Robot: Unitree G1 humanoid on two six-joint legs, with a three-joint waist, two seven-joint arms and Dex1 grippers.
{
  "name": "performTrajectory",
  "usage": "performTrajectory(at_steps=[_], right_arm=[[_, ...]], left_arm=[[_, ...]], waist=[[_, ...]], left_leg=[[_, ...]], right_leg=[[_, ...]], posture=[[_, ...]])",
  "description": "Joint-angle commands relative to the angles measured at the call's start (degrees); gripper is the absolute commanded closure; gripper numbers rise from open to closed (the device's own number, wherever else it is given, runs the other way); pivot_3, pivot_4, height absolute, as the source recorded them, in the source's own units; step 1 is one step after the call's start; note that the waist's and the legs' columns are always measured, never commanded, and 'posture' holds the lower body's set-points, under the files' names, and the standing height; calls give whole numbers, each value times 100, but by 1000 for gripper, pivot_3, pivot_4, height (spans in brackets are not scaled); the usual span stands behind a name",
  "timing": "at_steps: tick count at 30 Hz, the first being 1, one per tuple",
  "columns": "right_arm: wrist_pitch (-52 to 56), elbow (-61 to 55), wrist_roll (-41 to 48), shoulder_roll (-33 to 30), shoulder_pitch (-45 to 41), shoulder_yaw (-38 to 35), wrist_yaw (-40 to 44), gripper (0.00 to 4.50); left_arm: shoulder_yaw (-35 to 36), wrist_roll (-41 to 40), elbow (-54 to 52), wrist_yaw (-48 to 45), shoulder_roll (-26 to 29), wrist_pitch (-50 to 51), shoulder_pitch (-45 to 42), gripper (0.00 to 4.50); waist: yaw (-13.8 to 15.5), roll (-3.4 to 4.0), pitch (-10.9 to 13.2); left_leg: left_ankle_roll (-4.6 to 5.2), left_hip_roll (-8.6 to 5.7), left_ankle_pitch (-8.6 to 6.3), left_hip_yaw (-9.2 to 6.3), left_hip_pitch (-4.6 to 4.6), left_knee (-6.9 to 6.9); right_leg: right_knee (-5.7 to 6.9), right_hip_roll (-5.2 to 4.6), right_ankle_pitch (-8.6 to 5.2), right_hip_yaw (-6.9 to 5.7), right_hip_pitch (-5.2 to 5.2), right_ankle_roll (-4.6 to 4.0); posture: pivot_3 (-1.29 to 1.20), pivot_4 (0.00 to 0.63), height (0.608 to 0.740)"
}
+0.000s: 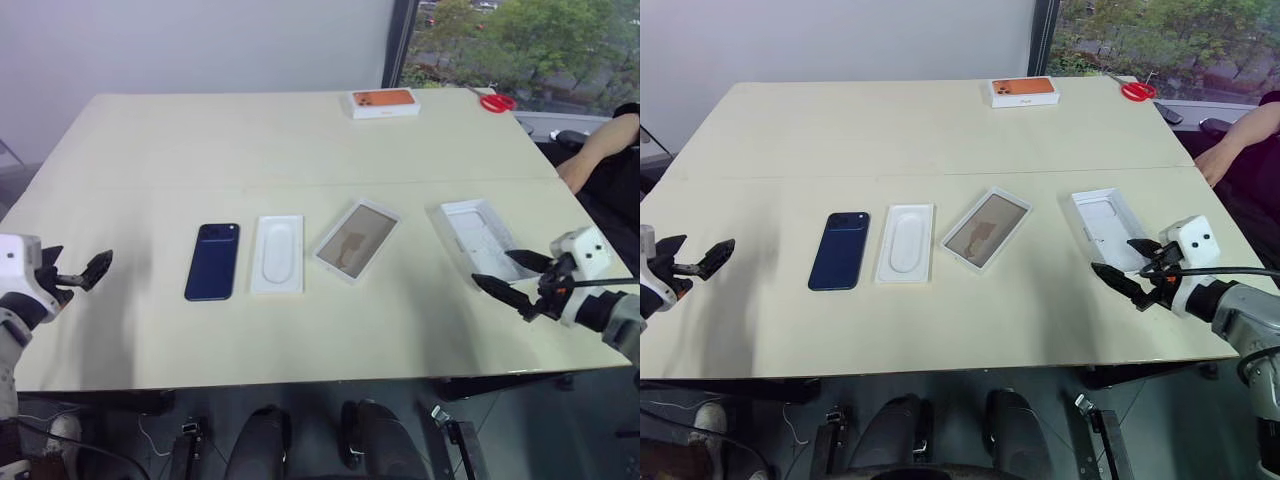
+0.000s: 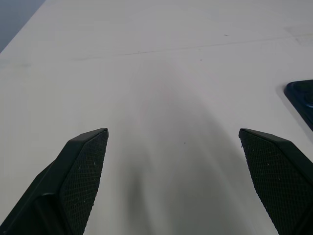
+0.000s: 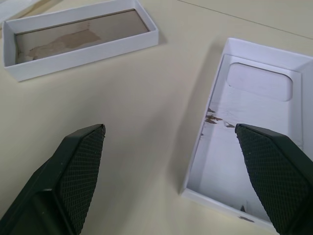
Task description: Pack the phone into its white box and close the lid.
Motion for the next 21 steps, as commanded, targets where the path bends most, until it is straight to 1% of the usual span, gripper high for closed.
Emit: performTrajectory(at_steps=[1, 10, 11, 16, 19, 21], right_arm=[[-124, -61, 32, -104, -168, -36, 37, 54], [-75, -365, 26, -90, -351, 302, -17, 54], [-73, -416, 33, -48, -422, 403, -55, 54], [-44, -418, -1, 98, -774, 774, -217, 54], [27, -523, 55, 158, -919, 897, -324, 54], [146, -639, 258, 294, -1007, 875, -435, 54]], left_arm=[[74, -65, -203, 25, 69, -60, -76, 0], [10, -140, -438, 95, -13, 71, -163, 0], [-16, -233, -530, 210, -109, 193, -291, 0], [-620, -454, -1368, 548, -611, 655, -606, 0], [-963, -523, -1619, 745, -882, 907, -895, 0], [-1159, -549, -1640, 870, -956, 1134, -1163, 0]], waist=[[0, 0, 0], [0, 0, 0], [-1, 0, 0], [10, 0, 0], [6, -1, 0], [6, -2, 0]], left_leg=[[0, 0, 0, 0, 0, 0], [0, 0, 0, 0, 0, 0], [0, 0, 0, 0, 0, 0], [0, -2, 0, -1, 0, 2], [0, -6, 0, -1, -1, 2], [0, -6, 0, -3, -1, 2]], right_leg=[[0, 0, 0, 0, 0, 0], [0, -1, 1, 0, 0, 2], [0, -2, 1, 0, 0, 2], [1, 1, 3, 0, 3, 3], [0, 0, 3, 0, 5, 5], [2, 1, 3, 0, 4, 5]], posture=[[0, 150, 740], [0, 150, 740], [0, 150, 740], [0, 150, 740], [0, 150, 740], [0, 150, 740]])
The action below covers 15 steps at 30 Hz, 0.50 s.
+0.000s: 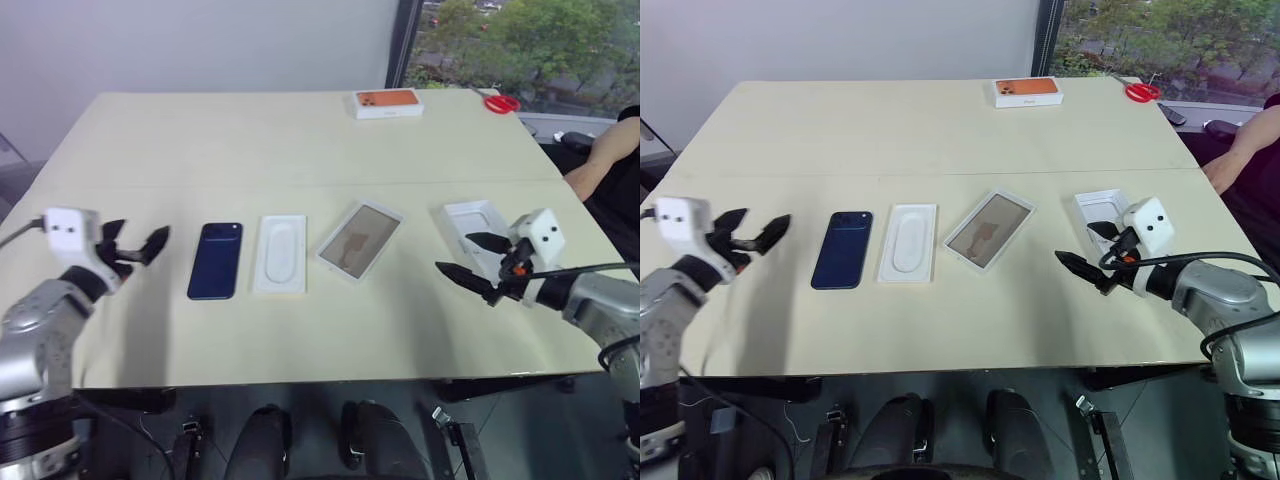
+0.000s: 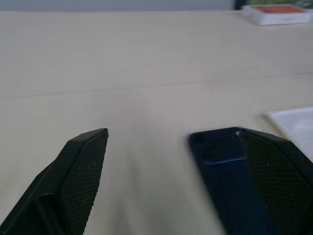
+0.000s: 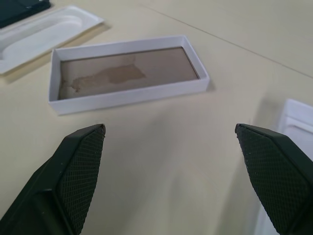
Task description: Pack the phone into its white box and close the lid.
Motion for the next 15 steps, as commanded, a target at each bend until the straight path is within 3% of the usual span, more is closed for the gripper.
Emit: performTrajectory(at_steps=[1, 5, 8, 15], right_arm=[[136, -331, 312, 209, -186, -95, -176, 54], [-24, -368, 159, 289, -195, 100, -197, 54], [89, -706, 304, 411, -333, 206, -341, 54], [346, -1388, 567, 703, -501, 728, -520, 54]], left_arm=[[-238, -95, -268, 265, -12, 358, -452, 0], [-652, -138, -273, 727, -180, 1220, -1083, 0], [-1113, -209, -261, 1023, -126, 2702, -1656, 0], [-426, -882, 11, 1466, -1018, 5306, -2895, 0]], waist=[[-4, -1, 0], [-10, -1, 0], [-10, -1, 0], [-26, -2, 1]], left_leg=[[0, 1, 0, -2, 0, 0], [0, 0, 0, -2, 3, 0], [0, -2, 0, -3, 2, 1], [0, -2, 1, -9, 2, 2]], right_leg=[[0, 3, 0, 0, 0, 0], [5, 8, 0, 0, 1, 0], [6, 9, 0, 0, 1, 1], [10, 12, 0, -2, 0, 3]], posture=[[0, 150, 740], [0, 150, 740], [0, 150, 740], [0, 150, 740]])
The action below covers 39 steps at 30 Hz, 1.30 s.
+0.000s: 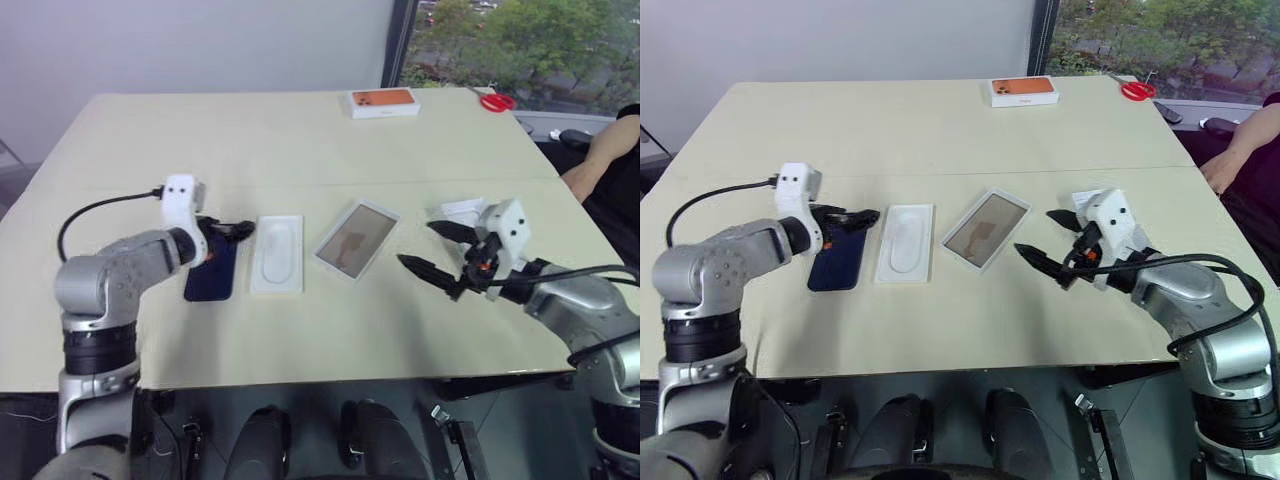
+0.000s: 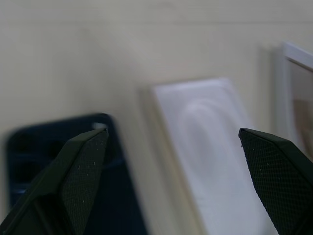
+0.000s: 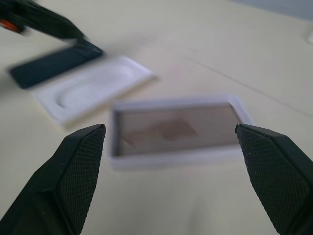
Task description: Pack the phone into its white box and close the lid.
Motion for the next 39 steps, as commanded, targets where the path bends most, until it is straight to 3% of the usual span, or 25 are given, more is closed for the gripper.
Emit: performTrajectory(at_steps=[1, 10, 28, 31, 38, 39], right_arm=[[29, -242, 97, 94, -72, 150, -83, 54], [8, -240, 131, 62, -59, 240, -39, 54], [111, -614, 225, -44, -1, 350, 36, 54], [116, -627, 176, -84, 39, 408, 44, 0], [99, -587, 133, -75, 44, 448, 38, 0], [98, -584, 132, -71, 45, 451, 38, 0]], left_arm=[[640, -242, 184, 311, -414, 1155, -521, 0], [1027, -647, 971, 1751, -939, 1447, -891, 0], [959, -2512, 2088, 3439, -978, 1447, -1003, 0], [1082, -2623, 2111, 3628, -984, 1447, -1010, 760], [1467, -2802, 2289, 3934, -1029, 1447, -1224, 4306], [1540, -2833, 2339, 3953, -1034, 1447, -1290, 4409]], waist=[[7, 0, 0], [21, -1, 0], [32, -1, 0], [30, -1, 0], [26, -1, 0], [29, -1, 0]], left_leg=[[0, -1, 0, 0, 1, 1], [-3, -2, 2, -2, 1, 2], [-6, -13, 3, -2, 2, 2], [-6, -13, 3, -3, 2, 2], [-8, -14, 5, -3, 2, 2], [-9, -13, 5, -3, 2, 2]], right_leg=[[1, 0, 0, 0, 1, 0], [5, -3, 0, 1, 0, -1], [7, -16, 0, 1, 2, -1], [7, -16, 0, 1, 2, -1], [7, -15, 0, 0, 2, -1], [8, -14, 0, 0, 2, -1]], posture=[[0, 150, 740], [0, 150, 740], [0, 150, 740], [0, 150, 740], [0, 150, 740], [0, 150, 740]])
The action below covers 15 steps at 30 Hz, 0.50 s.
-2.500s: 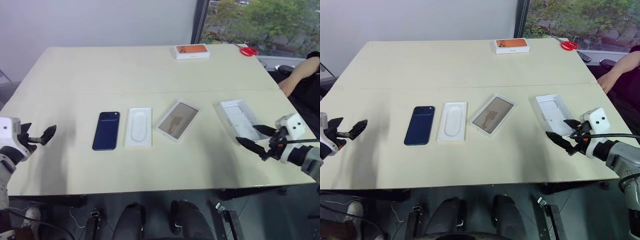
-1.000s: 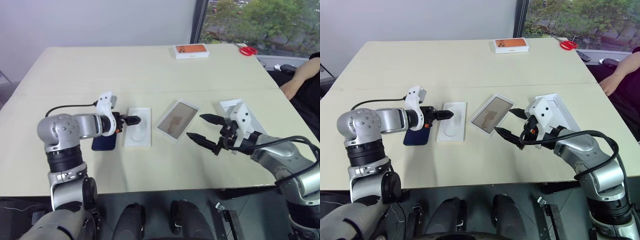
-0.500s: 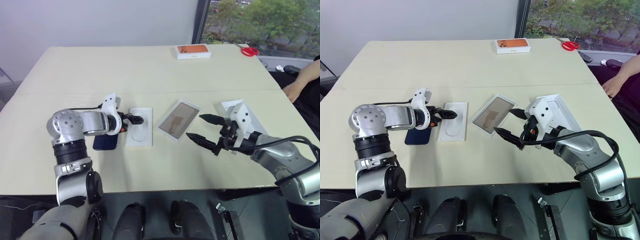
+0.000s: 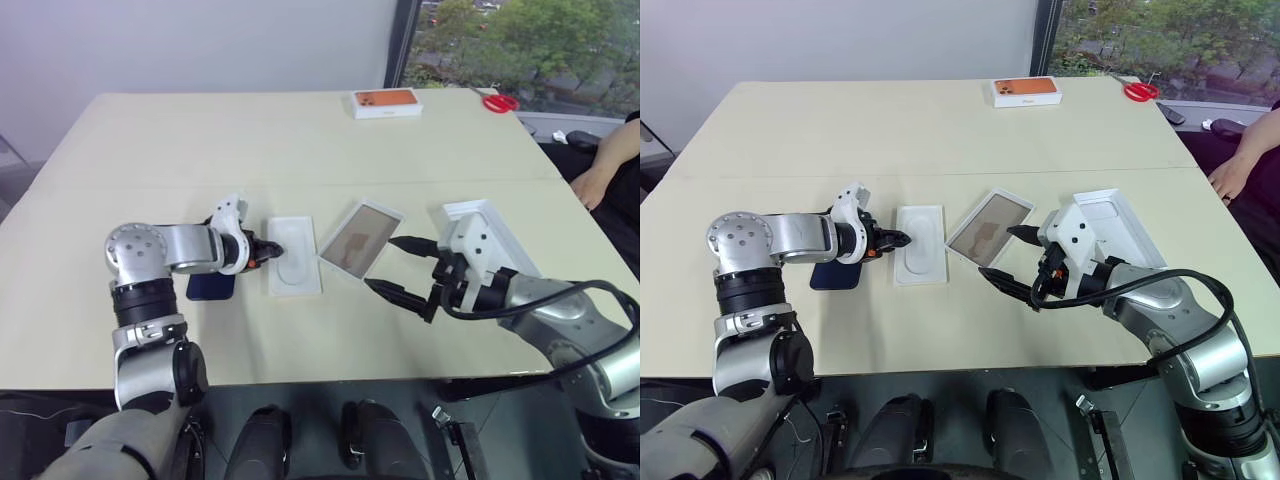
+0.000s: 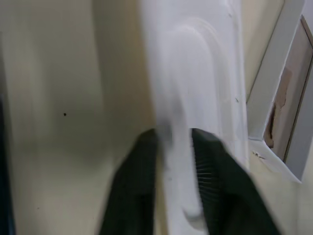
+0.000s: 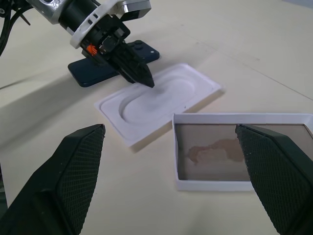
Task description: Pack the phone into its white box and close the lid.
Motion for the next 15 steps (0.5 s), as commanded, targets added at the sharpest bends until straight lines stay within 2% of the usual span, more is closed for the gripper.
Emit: performTrajectory(at_steps=[1, 9, 15], right_arm=[[-50, -152, 39, -45, -15, -18, 19, 0], [-56, -146, 30, -31, -40, 0, 5, 0], [-65, -161, 16, 0, -49, 15, -38, 0]], left_arm=[[341, -225, 41, 86, 2, 46, -313, 4409], [218, 49, 175, -471, 527, 46, -718, 4409], [350, 232, 563, -1218, 502, -34, -919, 4409]], waist=[[4, 0, 0], [-7, 0, 0], [3, 0, 0]], left_leg=[[-2, 0, 1, -1, 0, 0], [-3, 0, 2, -1, 0, -1], [-8, -5, 4, 1, -1, 0]], right_leg=[[0, 0, 0, -1, 0, 0], [1, 2, 0, -1, -2, 0], [-2, -3, 0, -2, 0, 0]], posture=[[0, 150, 740], [0, 150, 740], [0, 150, 740]])
